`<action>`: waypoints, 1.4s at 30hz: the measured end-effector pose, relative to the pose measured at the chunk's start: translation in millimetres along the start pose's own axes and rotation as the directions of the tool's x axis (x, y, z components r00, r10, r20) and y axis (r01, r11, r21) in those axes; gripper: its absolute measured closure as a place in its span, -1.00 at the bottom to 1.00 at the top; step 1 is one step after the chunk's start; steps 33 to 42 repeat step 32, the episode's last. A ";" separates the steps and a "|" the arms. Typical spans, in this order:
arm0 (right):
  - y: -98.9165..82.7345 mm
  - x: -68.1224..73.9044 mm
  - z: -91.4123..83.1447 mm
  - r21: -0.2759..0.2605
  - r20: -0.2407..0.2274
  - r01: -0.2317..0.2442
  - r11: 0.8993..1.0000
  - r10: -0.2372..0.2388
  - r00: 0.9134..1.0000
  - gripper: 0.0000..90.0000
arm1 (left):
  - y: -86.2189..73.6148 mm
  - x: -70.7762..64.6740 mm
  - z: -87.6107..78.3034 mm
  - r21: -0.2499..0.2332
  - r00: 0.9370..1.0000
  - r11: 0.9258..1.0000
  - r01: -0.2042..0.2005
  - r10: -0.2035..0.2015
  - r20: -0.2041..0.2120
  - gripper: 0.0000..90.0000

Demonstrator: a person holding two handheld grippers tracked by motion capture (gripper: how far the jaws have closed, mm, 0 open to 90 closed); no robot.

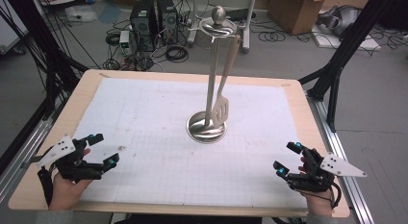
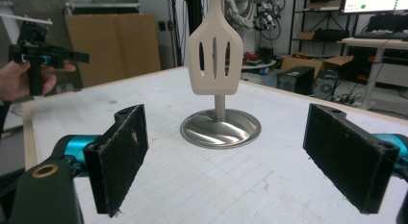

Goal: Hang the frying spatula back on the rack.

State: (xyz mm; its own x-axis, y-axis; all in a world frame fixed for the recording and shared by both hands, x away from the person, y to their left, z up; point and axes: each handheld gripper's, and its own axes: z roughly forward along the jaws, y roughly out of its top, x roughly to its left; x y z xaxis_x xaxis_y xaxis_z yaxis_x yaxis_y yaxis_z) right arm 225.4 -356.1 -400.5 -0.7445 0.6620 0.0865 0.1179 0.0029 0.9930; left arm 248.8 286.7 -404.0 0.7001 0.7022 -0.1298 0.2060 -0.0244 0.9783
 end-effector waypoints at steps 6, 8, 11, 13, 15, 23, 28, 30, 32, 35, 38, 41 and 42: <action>-11.3 -4.8 -2.5 0.012 0.003 -0.025 1.000 0.025 1.000 -0.66 | -1.3 1.3 1.5 0.011 1.000 1.000 0.000 0.000 0.000 -0.96; -11.5 -4.6 -2.2 0.014 -0.002 -0.025 1.000 0.025 1.000 -0.66 | -2.0 1.5 2.2 0.010 1.000 1.000 0.005 -0.005 0.000 -0.96; -12.7 -4.2 0.2 0.028 -0.020 -0.019 0.999 0.020 1.000 -0.67 | -2.8 2.1 2.7 0.019 1.000 1.000 0.005 -0.005 -0.002 -0.96; -13.7 -4.2 0.4 0.036 -0.025 -0.024 0.999 0.025 0.999 -0.66 | -3.1 2.2 3.0 0.020 1.000 1.000 0.007 -0.007 -0.003 -0.96; -15.1 -5.4 0.3 0.033 -0.023 -0.026 0.999 0.027 0.999 -0.66 | -3.3 2.5 3.3 0.020 1.000 1.000 0.006 -0.006 -0.003 -0.96; -27.1 -16.6 -10.4 0.029 0.020 -0.059 0.998 0.059 0.998 -0.67 | -5.0 3.4 5.2 0.036 1.000 0.999 0.006 -0.006 -0.002 -0.96; -27.6 -19.4 -14.3 0.021 0.022 -0.066 0.998 0.066 0.998 -0.67 | -5.2 3.0 5.5 0.039 1.000 0.999 0.004 -0.004 -0.003 -0.96; -25.7 -18.7 -15.2 0.019 0.017 -0.060 0.998 0.060 0.998 -0.67 | -5.3 3.4 5.3 0.041 1.000 0.999 0.003 -0.003 -0.003 -0.96; -23.8 -17.2 -15.3 0.017 0.010 -0.054 0.998 0.054 0.998 -0.67 | -5.7 3.7 5.5 0.041 1.000 0.999 0.006 -0.006 -0.005 -0.96; -23.8 -17.2 -15.3 0.017 0.010 -0.054 0.998 0.054 0.998 -0.67 | -5.7 3.7 5.5 0.041 1.000 0.999 0.006 -0.006 -0.005 -0.96; -23.8 -17.2 -15.3 0.017 0.010 -0.054 0.998 0.054 0.998 -0.67 | -5.7 3.7 5.5 0.041 1.000 0.999 0.006 -0.006 -0.005 -0.96; -23.8 -17.2 -15.3 0.017 0.010 -0.054 0.998 0.054 0.998 -0.67 | -5.7 3.7 5.5 0.041 1.000 0.999 0.006 -0.006 -0.005 -0.96; -23.8 -17.2 -15.3 0.017 0.010 -0.054 0.998 0.054 0.998 -0.67 | -5.7 3.7 5.5 0.041 1.000 0.999 0.006 -0.006 -0.005 -0.96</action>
